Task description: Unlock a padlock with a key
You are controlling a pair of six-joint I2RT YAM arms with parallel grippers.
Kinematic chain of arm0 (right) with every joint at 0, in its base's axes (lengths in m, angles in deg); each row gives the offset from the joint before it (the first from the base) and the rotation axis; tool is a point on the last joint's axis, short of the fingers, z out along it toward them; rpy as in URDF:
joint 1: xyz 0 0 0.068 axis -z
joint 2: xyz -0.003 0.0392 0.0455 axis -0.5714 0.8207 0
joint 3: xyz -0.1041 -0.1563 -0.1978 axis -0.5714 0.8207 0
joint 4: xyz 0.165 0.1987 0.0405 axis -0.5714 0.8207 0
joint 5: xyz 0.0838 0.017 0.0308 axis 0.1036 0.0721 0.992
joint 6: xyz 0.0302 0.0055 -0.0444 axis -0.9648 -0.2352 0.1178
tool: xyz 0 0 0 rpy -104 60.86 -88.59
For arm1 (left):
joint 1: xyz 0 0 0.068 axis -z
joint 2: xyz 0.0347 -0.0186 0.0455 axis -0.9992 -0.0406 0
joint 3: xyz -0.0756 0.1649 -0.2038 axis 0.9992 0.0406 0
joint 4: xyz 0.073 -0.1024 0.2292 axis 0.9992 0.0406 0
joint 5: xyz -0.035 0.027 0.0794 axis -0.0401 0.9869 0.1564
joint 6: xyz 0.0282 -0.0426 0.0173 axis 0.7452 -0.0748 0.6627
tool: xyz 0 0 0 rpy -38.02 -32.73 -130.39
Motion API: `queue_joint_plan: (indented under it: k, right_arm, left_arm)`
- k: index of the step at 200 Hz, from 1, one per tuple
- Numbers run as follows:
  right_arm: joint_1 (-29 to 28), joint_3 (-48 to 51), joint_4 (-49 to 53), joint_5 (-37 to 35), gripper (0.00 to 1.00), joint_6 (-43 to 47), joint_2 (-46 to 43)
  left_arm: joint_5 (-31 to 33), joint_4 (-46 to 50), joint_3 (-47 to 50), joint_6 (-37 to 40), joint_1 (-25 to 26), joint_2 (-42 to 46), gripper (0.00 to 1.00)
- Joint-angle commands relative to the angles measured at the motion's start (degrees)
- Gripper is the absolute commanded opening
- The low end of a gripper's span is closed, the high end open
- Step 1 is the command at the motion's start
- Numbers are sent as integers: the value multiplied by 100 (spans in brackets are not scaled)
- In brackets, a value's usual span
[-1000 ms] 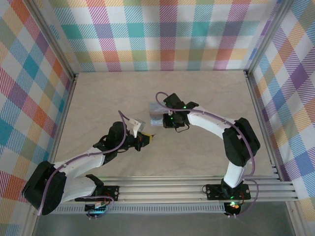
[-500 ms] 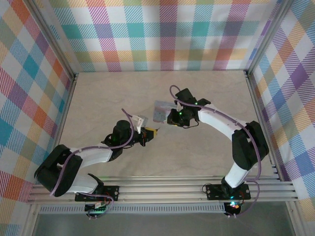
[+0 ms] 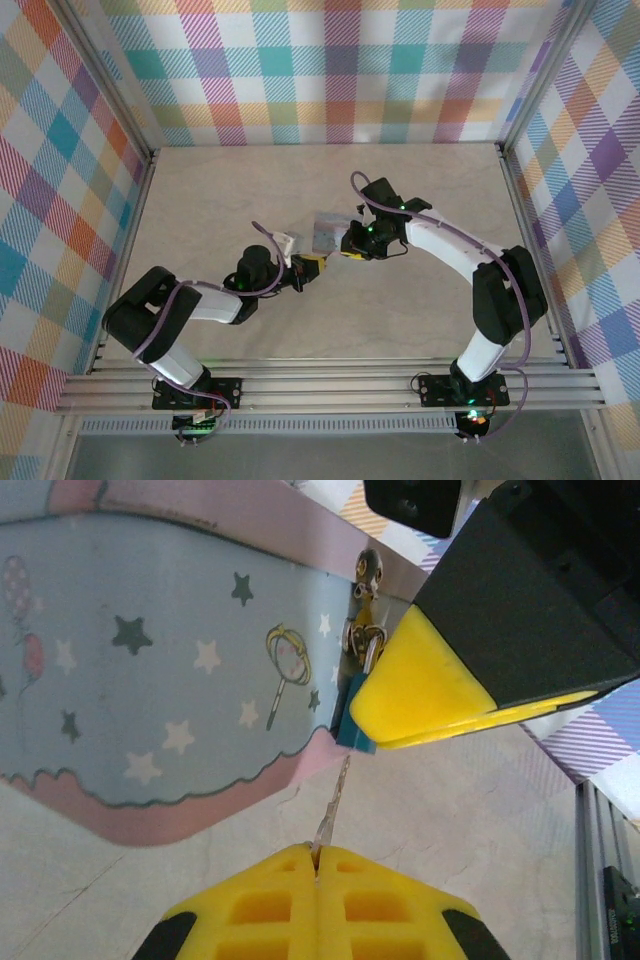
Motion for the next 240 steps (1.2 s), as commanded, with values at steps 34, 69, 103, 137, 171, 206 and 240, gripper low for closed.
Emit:
queue_joint_plan:
  k: [34, 69, 103, 137, 171, 206, 240]
  right_arm:
    - [57, -176, -327, 345, 0, -296, -141]
    - [64, -69, -524, 308, 0, -345, -151]
    - [66, 4, -600, 279, 0, -354, -154]
    - [70, 39, -628, 297, 0, -349, -132]
    - [75, 58, -622, 263, 0, -317, -115]
    - [0, 167, -612, -225, 0, -173, -274]
    - [-634, 278, -424, -1595, 5, -28, -381]
  left_arm:
    - [-164, -1014, -223, -360, 134, -575, 0]
    - [-137, -1084, -237, -404, 132, -789, 0]
    - [-199, -1416, -313, -648, 138, -1056, 0]
    - [-218, -1548, -393, -768, 140, -1116, 0]
    - [-178, -1510, -391, -792, 138, -1123, 0]
    - [134, -1053, -23, -521, 129, -809, 0]
    - [628, 44, 380, -81, 120, -50, 0]
